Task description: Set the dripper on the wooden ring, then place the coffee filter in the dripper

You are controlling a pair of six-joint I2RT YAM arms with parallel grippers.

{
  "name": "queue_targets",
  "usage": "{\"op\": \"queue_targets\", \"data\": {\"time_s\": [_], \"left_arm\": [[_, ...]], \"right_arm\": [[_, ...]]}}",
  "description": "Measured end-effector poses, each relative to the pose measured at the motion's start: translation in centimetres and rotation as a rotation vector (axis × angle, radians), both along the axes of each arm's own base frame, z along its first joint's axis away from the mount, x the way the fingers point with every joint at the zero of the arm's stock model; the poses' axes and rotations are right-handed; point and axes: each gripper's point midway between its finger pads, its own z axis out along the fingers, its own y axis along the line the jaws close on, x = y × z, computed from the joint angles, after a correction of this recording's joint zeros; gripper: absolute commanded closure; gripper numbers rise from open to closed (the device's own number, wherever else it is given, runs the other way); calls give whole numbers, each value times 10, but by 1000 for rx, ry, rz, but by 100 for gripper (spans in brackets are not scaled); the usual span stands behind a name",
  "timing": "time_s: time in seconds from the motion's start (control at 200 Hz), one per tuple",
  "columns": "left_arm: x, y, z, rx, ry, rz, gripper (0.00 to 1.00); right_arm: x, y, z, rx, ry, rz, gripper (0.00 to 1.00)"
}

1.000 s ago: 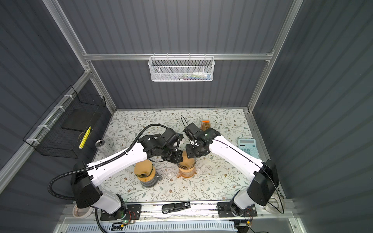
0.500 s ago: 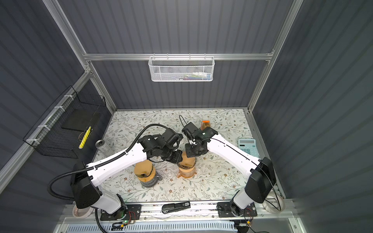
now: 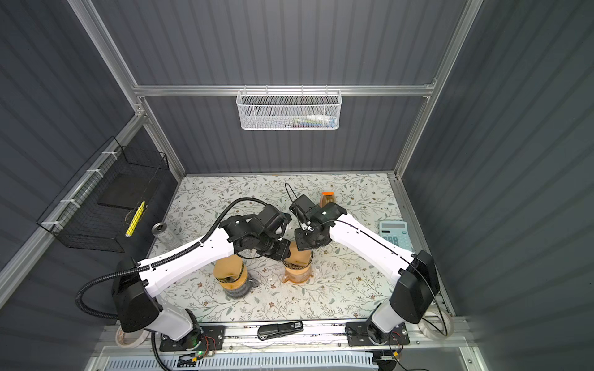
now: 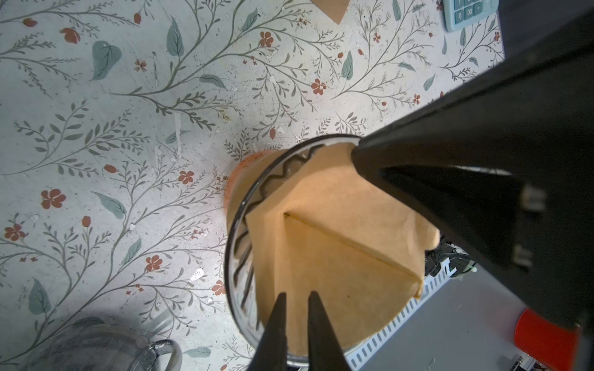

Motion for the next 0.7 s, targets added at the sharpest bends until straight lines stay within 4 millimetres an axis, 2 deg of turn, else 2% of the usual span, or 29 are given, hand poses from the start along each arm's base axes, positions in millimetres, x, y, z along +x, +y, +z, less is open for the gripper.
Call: {"op": "queue_targets", "data": {"time_s": [0.18, 0.41, 0.7], "left_arm": [[0, 0, 1, -2, -1, 1, 85], [-1, 1, 7, -14, -9, 3, 85], [-1, 3, 9, -17, -15, 5, 85]], "right_arm": [[-2, 2, 1, -1, -2, 8, 96], [1, 7, 10, 10, -28, 17, 84], [0, 5, 14, -3, -39, 18, 82]]}}
